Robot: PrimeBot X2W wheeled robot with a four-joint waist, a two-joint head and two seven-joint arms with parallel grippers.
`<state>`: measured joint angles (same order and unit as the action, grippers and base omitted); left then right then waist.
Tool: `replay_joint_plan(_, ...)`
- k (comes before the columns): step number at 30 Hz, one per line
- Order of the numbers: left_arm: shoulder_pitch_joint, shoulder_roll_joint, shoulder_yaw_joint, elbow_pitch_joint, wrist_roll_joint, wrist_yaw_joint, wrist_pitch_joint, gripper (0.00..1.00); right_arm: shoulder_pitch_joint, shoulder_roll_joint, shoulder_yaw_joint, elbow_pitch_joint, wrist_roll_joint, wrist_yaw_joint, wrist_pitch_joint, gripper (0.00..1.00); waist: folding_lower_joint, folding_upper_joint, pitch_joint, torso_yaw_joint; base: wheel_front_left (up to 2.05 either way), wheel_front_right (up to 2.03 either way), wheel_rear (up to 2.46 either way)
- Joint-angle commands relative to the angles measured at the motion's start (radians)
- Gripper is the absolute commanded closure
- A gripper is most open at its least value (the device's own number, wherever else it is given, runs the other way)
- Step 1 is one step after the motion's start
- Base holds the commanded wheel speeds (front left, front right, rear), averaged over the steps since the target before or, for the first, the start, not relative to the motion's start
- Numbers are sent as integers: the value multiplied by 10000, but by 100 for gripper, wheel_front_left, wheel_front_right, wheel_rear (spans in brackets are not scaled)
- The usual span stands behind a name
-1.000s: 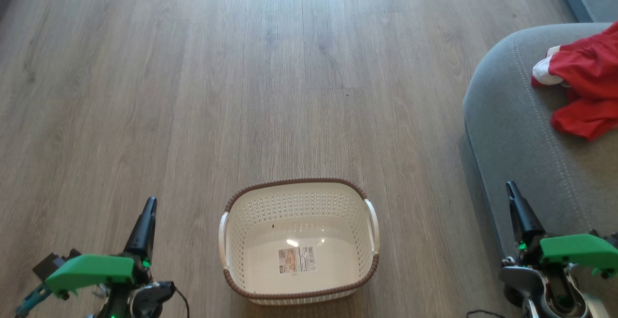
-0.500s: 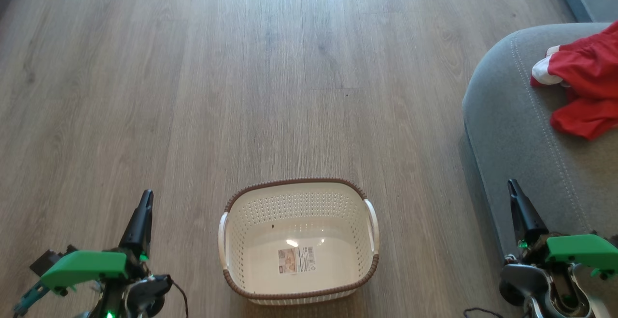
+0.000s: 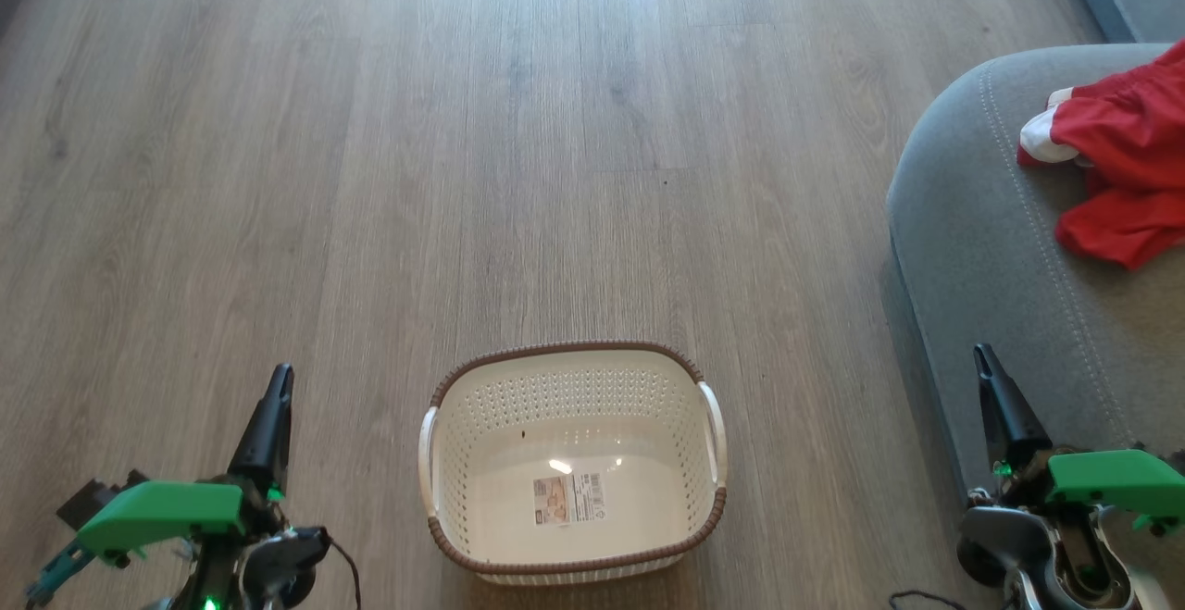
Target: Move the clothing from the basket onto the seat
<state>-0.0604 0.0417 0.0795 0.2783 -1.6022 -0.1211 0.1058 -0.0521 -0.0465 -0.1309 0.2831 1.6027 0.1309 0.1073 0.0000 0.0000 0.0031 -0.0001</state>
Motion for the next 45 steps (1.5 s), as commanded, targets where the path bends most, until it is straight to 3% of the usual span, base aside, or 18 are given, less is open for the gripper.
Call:
replay_joint_plan(1, -478, 85, 345, -329, -63, -96, 76, 100, -558, -37, 170, -383, 58, -2, 60, 100, 0, 0, 0, 1, 0, 0, 0)
replay_joint_plan(45, -477, 85, 343, -331, -64, -96, 75, 100, -558, -37, 171, -383, 59, -2, 59, 100, 0, 0, 0, 1, 0, 0, 0)
